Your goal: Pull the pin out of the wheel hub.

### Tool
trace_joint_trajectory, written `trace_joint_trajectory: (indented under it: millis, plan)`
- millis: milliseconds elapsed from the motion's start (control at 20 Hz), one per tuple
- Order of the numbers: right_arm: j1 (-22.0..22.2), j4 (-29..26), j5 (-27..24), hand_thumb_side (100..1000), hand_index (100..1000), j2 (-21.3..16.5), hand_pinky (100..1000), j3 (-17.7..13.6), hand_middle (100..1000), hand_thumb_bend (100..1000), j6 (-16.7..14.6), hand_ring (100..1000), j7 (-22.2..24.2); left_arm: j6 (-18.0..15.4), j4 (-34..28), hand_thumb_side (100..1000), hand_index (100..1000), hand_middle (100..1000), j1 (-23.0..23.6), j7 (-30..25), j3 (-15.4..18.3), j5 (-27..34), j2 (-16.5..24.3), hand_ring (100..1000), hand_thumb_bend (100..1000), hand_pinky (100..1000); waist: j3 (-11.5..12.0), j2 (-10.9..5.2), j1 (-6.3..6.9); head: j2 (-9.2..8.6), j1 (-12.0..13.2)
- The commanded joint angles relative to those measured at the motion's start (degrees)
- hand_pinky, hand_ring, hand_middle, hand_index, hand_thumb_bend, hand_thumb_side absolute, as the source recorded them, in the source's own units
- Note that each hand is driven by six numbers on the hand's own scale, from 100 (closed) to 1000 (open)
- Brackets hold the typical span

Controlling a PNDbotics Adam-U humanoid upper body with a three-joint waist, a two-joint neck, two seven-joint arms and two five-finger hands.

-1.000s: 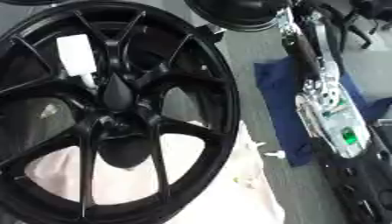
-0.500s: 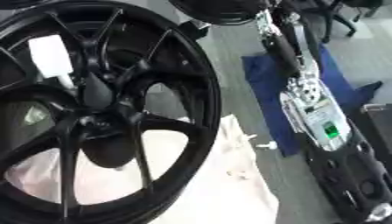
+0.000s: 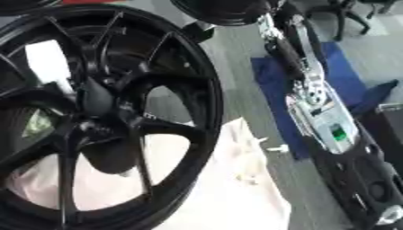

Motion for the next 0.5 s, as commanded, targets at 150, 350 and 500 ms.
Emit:
trace_joint_trajectory:
  millis: [150,350,500]
  plan:
    - [-0.9,-1.2,0.2,620,772,-2.1,970,0.2,640,100,0.2,690,0.8,-3.0,-0.8,704,835,736,-1.1,-4.7,-4.3,-4.8,9.1,762,443,813,-0.9,-1.05,0.67,-0.93,0.9]
    - [-1.1,-1.2,0.0,622,772,-2.3,971,0.5,640,100,0.4,690,1.3,-3.6,-0.8,721,849,757,-3.2,-8.4,-8.1,-8.5,9.3,781,426,829,-1.5,-1.24,1.08,-1.21,1.4]
    - [-1.0,-1.2,-0.1,621,772,-2.4,971,0.6,641,100,0.6,690,1.6,-1.8,-0.8,709,847,755,-6.7,-11.0,-10.3,-9.3,7.5,778,409,831,-1.6,-1.66,1.25,-1.28,1.4]
